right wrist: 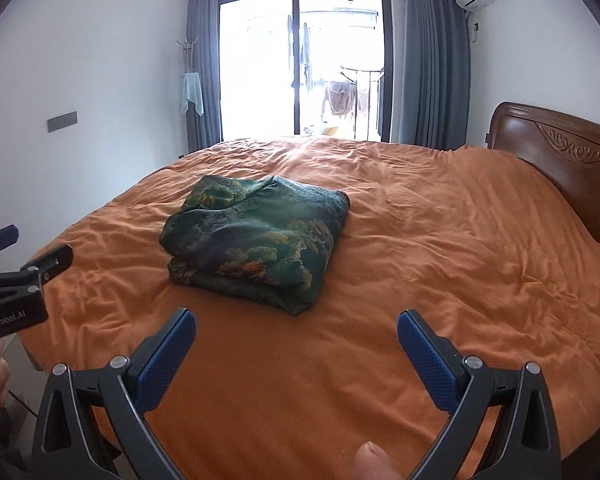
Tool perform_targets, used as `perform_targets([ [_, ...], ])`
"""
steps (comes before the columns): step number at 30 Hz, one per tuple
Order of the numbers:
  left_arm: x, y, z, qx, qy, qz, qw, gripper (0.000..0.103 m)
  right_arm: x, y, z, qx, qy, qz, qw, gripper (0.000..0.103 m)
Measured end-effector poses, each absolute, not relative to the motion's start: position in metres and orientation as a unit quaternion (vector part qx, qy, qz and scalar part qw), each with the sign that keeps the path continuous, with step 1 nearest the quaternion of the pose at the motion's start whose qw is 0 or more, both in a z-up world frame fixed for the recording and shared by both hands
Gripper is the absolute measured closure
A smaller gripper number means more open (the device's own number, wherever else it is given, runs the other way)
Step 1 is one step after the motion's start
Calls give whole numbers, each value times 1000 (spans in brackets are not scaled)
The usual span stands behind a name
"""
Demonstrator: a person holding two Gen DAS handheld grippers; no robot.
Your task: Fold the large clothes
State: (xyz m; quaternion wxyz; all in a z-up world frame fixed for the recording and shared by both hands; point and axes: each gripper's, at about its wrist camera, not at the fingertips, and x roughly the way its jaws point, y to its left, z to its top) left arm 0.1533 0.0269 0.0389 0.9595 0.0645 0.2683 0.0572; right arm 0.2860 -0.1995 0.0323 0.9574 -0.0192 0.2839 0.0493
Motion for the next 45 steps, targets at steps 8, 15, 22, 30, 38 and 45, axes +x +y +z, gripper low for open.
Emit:
perform_targets([
  [8, 130, 16, 45, 69, 279, 45, 957, 0, 250, -186, 45, -7, 295, 57, 954, 0],
  [15, 122, 15, 47, 32, 295, 18, 955, 0, 229, -180, 55, -31, 299, 39, 953, 0],
  [22, 135, 21, 35, 9, 313, 6, 950, 0, 227, -177, 59, -36, 305, 25, 951, 0],
  [30, 137, 40, 40, -12, 306, 19, 952, 0, 244, -162, 60, -32, 320, 16, 947, 0],
  [38, 120, 40, 38, 4, 311, 29, 950, 0, 229, -165, 66, -46, 318, -7, 947, 0],
  [45, 123, 40, 36, 15, 303, 56, 951, 0, 230, -167, 64, -43, 325, -7, 945, 0],
])
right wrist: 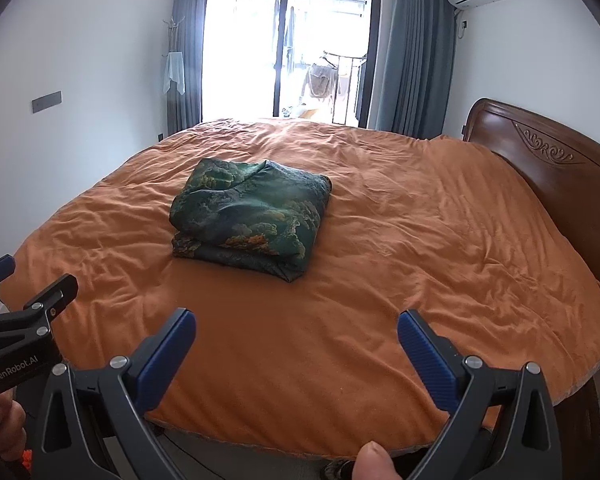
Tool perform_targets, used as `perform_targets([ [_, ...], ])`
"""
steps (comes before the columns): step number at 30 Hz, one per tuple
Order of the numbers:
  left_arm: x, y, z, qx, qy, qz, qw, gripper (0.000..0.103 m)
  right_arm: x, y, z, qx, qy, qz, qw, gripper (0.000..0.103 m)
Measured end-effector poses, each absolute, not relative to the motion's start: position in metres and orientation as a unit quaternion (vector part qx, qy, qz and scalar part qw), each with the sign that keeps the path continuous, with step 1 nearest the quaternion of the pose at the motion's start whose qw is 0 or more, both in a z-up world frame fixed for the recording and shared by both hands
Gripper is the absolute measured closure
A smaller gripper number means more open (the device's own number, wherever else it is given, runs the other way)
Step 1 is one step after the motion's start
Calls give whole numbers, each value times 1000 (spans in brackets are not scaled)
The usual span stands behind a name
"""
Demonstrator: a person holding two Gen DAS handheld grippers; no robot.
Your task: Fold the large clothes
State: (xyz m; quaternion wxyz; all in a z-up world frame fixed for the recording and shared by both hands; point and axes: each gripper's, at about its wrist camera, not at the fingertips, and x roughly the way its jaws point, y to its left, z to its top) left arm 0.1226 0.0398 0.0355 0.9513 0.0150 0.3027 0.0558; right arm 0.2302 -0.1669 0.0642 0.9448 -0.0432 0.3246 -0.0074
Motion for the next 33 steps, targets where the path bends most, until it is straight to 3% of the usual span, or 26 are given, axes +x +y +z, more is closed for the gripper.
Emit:
perform_targets([
  [33, 148, 26, 26, 22, 336, 42, 941, 0, 252, -180, 46, -21, 346, 4, 938, 0],
])
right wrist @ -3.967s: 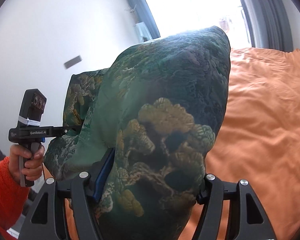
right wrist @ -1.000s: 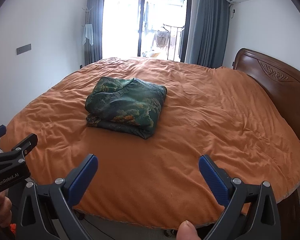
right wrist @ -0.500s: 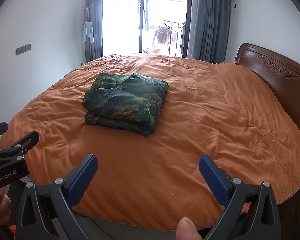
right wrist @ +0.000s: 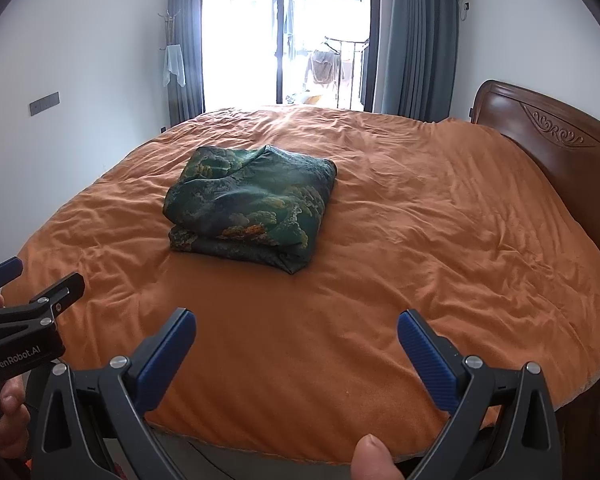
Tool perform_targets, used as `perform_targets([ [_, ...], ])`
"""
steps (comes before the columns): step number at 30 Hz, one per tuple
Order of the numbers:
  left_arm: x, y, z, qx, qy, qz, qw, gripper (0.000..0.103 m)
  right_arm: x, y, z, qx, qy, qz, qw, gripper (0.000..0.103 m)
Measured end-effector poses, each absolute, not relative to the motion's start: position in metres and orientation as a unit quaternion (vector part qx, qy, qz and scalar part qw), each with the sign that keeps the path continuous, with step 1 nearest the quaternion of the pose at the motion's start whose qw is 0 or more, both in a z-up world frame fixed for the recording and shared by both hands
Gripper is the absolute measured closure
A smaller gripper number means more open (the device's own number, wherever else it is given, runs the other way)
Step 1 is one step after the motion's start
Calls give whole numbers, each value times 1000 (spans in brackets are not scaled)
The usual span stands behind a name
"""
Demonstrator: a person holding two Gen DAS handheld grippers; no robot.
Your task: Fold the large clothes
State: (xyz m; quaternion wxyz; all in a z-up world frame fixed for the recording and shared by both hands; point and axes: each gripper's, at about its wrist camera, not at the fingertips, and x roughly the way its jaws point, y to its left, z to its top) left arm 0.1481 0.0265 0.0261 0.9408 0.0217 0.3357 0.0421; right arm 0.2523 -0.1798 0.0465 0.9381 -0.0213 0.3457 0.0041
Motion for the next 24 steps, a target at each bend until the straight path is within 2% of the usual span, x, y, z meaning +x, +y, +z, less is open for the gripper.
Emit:
perform_targets([
  [5, 145, 19, 26, 69, 315, 71, 944, 0, 252, -181, 50, -17, 343, 8, 939, 0],
  [24, 150, 17, 24, 61, 330, 55, 940, 0, 256, -180, 48, -28, 349, 9, 936, 0],
])
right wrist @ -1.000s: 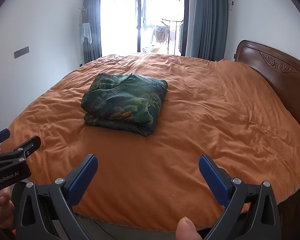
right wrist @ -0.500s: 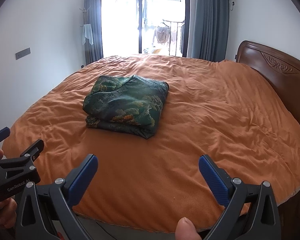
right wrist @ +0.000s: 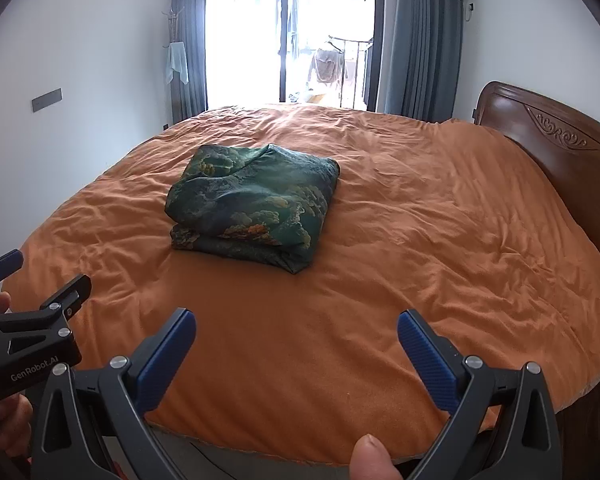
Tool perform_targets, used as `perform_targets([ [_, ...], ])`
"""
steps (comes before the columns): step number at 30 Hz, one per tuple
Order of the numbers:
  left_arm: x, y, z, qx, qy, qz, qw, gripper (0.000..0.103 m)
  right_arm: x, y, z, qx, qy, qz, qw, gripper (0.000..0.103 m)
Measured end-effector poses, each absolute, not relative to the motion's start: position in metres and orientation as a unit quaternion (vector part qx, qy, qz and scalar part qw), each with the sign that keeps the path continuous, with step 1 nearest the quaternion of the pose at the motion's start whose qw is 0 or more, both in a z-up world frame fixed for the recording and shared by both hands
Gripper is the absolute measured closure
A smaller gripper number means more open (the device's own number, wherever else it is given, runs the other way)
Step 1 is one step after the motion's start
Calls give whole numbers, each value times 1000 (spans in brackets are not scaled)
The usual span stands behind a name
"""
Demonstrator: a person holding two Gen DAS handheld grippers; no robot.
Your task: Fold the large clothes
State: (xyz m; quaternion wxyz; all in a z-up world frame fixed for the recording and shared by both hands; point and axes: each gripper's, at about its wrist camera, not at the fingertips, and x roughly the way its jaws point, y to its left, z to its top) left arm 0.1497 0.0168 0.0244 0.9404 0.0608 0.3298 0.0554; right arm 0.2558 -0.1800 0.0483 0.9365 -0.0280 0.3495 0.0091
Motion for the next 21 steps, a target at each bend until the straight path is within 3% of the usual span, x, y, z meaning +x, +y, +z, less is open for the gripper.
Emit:
perform_targets([
  [21, 151, 16, 21, 63, 335, 57, 938, 0, 256, -180, 48, -42, 346, 2, 937, 0],
])
